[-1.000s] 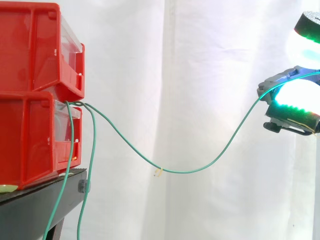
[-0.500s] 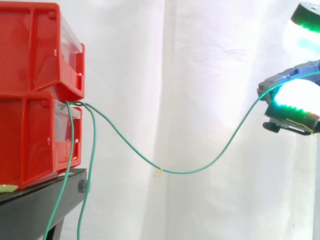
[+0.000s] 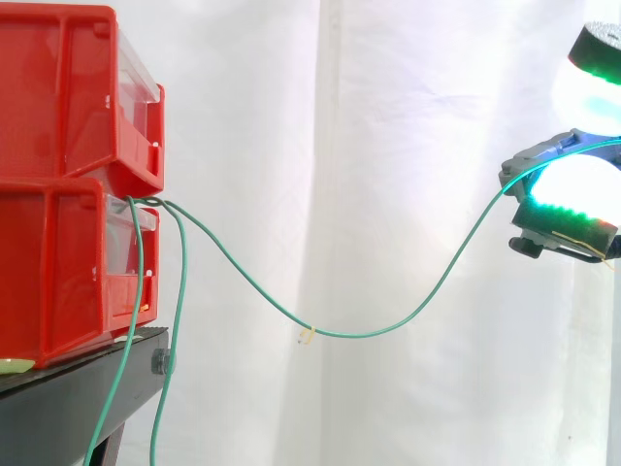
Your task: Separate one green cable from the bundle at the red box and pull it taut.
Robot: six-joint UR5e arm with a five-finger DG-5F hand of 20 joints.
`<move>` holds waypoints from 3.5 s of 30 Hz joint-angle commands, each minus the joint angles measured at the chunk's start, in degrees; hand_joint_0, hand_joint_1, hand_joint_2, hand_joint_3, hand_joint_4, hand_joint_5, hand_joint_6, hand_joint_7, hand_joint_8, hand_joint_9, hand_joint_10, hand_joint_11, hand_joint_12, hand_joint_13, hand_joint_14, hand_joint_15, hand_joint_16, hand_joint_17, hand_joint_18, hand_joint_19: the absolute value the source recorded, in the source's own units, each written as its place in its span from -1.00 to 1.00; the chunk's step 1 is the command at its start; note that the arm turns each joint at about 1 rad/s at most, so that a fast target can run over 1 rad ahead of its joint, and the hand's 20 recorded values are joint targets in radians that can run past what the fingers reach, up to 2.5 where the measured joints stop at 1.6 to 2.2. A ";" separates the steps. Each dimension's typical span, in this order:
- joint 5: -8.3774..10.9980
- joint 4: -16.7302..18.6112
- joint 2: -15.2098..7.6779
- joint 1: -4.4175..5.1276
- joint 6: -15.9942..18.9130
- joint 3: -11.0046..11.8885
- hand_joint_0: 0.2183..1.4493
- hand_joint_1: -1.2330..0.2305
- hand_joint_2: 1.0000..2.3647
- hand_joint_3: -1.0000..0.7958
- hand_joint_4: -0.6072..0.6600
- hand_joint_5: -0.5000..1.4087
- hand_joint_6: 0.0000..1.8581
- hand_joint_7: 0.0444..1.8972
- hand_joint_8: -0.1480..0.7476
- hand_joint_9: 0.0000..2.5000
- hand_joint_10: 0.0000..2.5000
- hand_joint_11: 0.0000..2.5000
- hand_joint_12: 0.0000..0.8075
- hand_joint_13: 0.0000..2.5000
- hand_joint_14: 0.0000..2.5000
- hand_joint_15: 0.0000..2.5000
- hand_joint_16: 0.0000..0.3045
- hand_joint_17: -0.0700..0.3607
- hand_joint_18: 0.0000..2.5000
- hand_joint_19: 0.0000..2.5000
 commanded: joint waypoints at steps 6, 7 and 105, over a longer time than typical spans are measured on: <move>0.00 0.00 0.01 0.00 0.04 -0.01 -0.46 -0.08 -1.00 -0.44 0.01 -0.32 -0.46 0.45 -0.60 1.00 1.00 -0.75 0.03 1.00 -0.98 0.20 -0.69 -0.17 0.44 -0.81; 0.00 -0.09 0.01 0.00 0.04 -0.01 -0.45 -0.08 -1.00 -0.44 0.01 -0.32 -0.46 0.45 -0.60 1.00 1.00 -0.74 0.05 1.00 -0.98 0.19 -0.68 -0.17 0.44 -0.81; -0.44 -1.23 0.01 -0.18 -0.32 0.07 -0.19 -0.34 -0.98 -0.23 -0.08 -0.32 -0.46 0.45 -0.68 1.00 1.00 -0.71 0.06 1.00 -0.98 0.29 -0.71 -0.21 0.47 -0.69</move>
